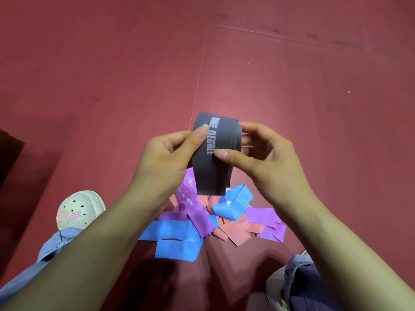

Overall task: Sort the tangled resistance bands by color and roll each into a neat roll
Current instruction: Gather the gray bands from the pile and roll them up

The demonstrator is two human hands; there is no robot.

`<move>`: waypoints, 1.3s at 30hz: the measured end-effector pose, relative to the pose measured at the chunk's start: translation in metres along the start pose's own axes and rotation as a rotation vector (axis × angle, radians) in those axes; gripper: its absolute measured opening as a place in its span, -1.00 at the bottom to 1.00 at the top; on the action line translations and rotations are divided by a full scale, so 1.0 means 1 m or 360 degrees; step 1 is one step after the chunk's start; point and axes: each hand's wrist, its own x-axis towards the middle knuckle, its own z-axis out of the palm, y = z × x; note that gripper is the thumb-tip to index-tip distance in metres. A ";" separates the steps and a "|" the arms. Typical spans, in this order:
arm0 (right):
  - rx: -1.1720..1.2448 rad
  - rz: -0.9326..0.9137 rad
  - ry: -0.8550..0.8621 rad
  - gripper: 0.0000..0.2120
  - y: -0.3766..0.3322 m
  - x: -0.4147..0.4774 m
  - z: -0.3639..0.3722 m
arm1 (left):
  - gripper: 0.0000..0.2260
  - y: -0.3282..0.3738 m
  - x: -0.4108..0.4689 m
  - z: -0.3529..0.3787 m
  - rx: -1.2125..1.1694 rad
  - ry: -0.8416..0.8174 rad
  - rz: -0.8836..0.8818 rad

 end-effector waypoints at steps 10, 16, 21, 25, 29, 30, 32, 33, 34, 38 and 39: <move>0.0181 0.0157 0.0156 -0.69 -0.002 0.001 -0.001 | -0.52 0.003 -0.004 0.006 -0.0027 -0.0104 0.0070; 0.0030 0.0241 0.0102 -0.56 0.000 0.000 0.001 | -0.75 0.001 -0.005 0.005 0.0066 0.0025 0.0206; -0.0084 0.0274 0.0014 -0.36 0.001 -0.001 0.004 | -0.81 0.000 0.000 0.003 0.0039 0.0252 0.0194; -0.0031 0.0195 -0.0026 -0.62 0.003 -0.001 0.003 | -0.80 0.000 -0.001 0.003 -0.0056 0.0291 0.0086; 0.0159 0.0178 -0.0133 -0.51 0.001 0.000 0.000 | -0.62 0.002 0.001 0.001 -0.0283 0.0283 -0.0085; 0.0157 0.0184 -0.0151 -0.49 0.000 0.000 -0.001 | -0.62 0.004 0.000 0.000 -0.0327 0.0238 -0.0102; 0.0134 0.0165 -0.0158 -0.59 -0.003 0.000 0.000 | -0.68 0.006 -0.001 0.001 -0.0351 0.0141 -0.0107; 0.0133 0.0165 -0.0138 -0.64 -0.004 -0.001 0.001 | -0.70 0.006 -0.002 0.001 -0.0331 0.0113 -0.0095; 0.0137 0.0155 -0.0121 -0.69 -0.005 -0.002 0.001 | -0.71 0.006 -0.003 0.002 -0.0298 0.0104 -0.0078; 0.0234 0.0142 -0.0116 -0.81 -0.003 -0.002 0.000 | -0.76 0.005 -0.003 0.002 -0.0192 0.0107 -0.0041; 0.0253 0.0154 -0.0099 -0.82 -0.004 -0.002 0.000 | -0.79 0.005 -0.003 0.003 -0.0172 0.0094 -0.0029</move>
